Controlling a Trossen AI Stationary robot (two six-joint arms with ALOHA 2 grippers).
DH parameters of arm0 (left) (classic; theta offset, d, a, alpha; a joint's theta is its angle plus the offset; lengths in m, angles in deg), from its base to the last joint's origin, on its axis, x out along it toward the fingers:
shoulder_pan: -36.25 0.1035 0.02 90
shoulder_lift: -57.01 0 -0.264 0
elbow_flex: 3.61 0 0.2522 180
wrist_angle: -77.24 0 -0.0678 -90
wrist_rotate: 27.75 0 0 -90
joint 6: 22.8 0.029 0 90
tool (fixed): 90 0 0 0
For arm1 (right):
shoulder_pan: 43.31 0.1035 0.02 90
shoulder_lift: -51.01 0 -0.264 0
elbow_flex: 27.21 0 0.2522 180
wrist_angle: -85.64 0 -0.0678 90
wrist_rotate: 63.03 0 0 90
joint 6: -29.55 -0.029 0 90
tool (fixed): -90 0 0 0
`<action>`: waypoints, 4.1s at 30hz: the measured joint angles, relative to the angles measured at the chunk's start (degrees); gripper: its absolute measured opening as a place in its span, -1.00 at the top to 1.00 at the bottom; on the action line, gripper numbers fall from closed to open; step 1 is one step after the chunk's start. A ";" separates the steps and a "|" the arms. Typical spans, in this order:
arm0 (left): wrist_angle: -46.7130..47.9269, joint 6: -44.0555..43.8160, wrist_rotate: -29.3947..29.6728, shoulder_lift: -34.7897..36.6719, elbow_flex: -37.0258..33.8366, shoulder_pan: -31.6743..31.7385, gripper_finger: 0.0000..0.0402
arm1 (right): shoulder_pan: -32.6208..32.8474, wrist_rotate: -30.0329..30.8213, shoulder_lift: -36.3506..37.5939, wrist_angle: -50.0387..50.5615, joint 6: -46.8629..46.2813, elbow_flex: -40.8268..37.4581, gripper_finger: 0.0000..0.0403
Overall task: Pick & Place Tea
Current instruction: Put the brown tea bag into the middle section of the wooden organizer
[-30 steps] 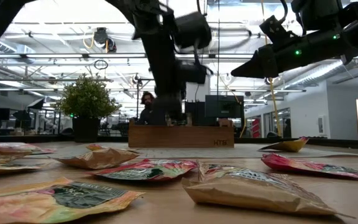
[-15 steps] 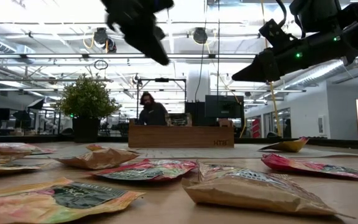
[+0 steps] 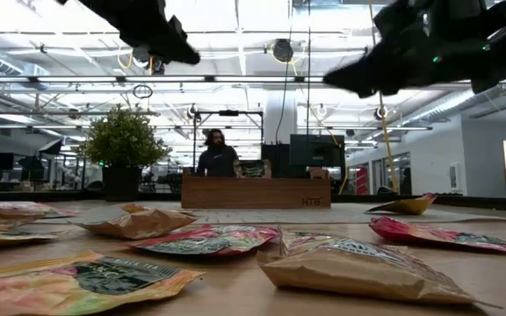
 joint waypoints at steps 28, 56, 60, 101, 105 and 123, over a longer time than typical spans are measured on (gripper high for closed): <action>-37.12 -15.33 3.47 12.16 -27.86 3.72 0.42 | 32.00 4.89 -44.70 59.46 3.28 51.74 -0.09; -35.75 -16.82 7.55 11.89 -27.84 2.97 0.43 | 30.28 1.45 -49.07 53.11 3.66 53.46 0.02; -34.77 -16.85 7.58 11.89 -27.82 2.97 0.43 | 28.31 -2.64 -50.68 52.99 2.87 53.55 0.17; -32.74 -33.69 6.32 -2.14 -24.73 -8.64 0.42 | 27.42 4.32 -46.43 47.53 4.08 53.27 0.86; -27.89 -26.13 16.32 -10.90 -15.66 -19.04 0.42 | 27.38 6.77 -42.59 56.25 0.30 52.65 0.79; 31.26 -44.80 23.50 -45.21 32.19 -28.38 0.09 | 26.22 20.26 -9.49 52.74 -15.65 25.42 0.66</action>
